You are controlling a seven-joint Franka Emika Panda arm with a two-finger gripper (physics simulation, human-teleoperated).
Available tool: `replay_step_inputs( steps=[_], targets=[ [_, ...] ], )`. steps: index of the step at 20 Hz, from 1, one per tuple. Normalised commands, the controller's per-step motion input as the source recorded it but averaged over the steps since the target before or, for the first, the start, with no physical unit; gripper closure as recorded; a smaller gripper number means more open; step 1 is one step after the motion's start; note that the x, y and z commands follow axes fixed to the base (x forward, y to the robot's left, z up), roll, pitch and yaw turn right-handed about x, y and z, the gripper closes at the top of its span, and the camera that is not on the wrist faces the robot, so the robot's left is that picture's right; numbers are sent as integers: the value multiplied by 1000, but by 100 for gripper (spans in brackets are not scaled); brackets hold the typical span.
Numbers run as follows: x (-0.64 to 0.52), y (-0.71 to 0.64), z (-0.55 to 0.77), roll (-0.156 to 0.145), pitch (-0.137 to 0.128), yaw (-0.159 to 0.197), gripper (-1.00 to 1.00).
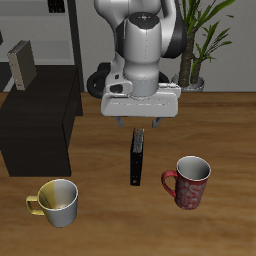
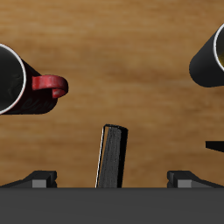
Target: Yellow book upright top shelf and black book top region shelf and red mug top shelf
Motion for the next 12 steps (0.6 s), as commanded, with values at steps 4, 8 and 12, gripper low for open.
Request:
replay_step_inputs(
  steps=[4,8,12],
  targets=[
    [124,-90,-236,21,50,-25,-100],
    [14,80,-255,10,25,22,-100],
    [-28,97,-246,19,23,-16,-100]
  ],
)
